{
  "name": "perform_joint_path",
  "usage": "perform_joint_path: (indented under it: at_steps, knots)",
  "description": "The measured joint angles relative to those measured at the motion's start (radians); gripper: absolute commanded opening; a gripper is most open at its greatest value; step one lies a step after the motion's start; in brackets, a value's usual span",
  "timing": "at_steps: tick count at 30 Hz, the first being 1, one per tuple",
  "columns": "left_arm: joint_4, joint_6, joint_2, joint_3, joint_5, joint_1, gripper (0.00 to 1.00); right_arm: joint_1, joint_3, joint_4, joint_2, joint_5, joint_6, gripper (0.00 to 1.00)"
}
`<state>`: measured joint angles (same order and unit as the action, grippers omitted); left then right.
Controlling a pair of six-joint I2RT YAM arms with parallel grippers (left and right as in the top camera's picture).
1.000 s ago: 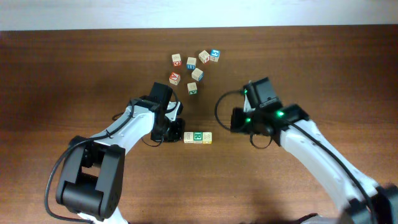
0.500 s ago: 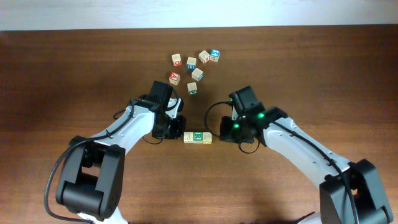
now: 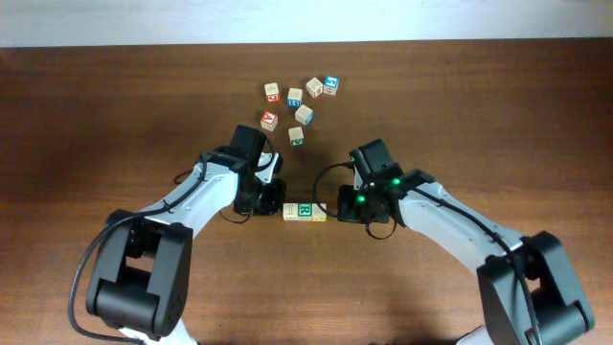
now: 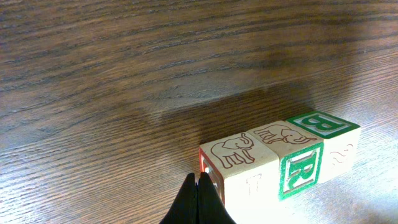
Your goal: Rotate 3 blocks
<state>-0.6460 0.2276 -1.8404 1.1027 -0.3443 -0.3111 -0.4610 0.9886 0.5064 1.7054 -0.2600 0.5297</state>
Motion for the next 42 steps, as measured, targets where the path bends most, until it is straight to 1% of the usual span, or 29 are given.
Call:
perform_joint_path:
  at_steps: [4, 8, 17, 42]
  knots:
    - [0.000, 0.000, 0.000, 0.000, 0.000, 0.000, 0.00, 0.000, -0.004, -0.045, 0.047, -0.039, -0.017, 0.04]
    - [0.000, 0.000, 0.000, 0.000, 0.000, 0.000, 0.00, 0.000, -0.005, -0.074, 0.055, -0.069, -0.032, 0.04]
    - [0.000, 0.000, 0.000, 0.000, 0.000, 0.000, 0.00, 0.000, -0.005, -0.108, 0.103, -0.132, -0.009, 0.04]
    - [-0.023, 0.001, 0.000, 0.000, -0.026, 0.000, 0.00, 0.000, -0.005, -0.134, 0.104, -0.158, -0.002, 0.04]
